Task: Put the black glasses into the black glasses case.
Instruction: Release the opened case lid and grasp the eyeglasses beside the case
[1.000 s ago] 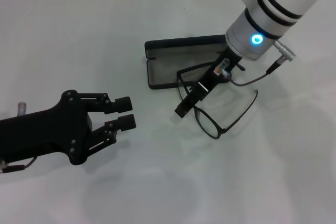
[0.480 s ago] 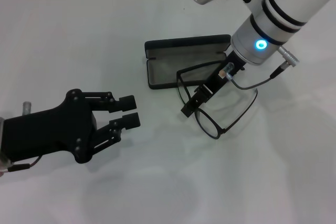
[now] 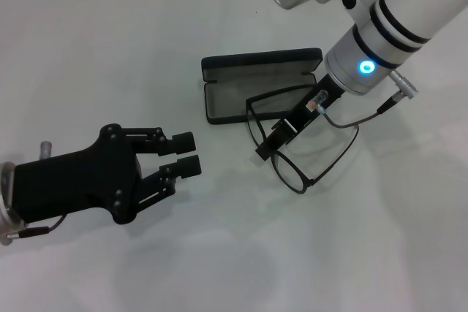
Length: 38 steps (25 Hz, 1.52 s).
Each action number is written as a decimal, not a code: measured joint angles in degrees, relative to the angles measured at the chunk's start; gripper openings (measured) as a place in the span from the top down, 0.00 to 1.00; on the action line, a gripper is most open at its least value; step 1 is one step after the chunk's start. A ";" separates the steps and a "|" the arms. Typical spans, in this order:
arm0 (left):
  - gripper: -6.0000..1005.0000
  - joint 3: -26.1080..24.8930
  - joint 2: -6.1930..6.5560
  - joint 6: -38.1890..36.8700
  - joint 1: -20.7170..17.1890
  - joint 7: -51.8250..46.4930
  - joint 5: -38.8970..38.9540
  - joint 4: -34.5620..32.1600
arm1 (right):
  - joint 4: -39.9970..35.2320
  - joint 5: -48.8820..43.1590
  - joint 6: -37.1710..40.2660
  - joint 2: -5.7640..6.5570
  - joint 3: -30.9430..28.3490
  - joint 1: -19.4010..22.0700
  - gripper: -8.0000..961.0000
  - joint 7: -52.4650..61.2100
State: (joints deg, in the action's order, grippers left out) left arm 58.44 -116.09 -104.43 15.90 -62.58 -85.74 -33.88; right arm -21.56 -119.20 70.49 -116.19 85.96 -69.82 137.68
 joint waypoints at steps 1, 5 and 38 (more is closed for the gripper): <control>0.73 0.00 -0.01 0.01 0.04 0.00 -0.04 0.04 | -0.03 0.27 0.00 0.00 0.15 0.04 0.38 -0.03; 0.73 0.00 -0.01 0.02 0.03 0.00 -0.14 0.07 | -0.03 0.32 -0.14 0.00 0.32 0.13 0.55 -0.05; 0.73 0.11 -0.01 0.19 -0.21 0.09 -0.13 0.93 | -10.99 7.95 3.68 -0.01 7.65 10.52 0.82 0.32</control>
State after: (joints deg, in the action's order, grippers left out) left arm 58.56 -116.10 -104.24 15.69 -62.49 -85.87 -32.96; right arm -32.56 -111.25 74.17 -116.19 93.62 -59.31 137.99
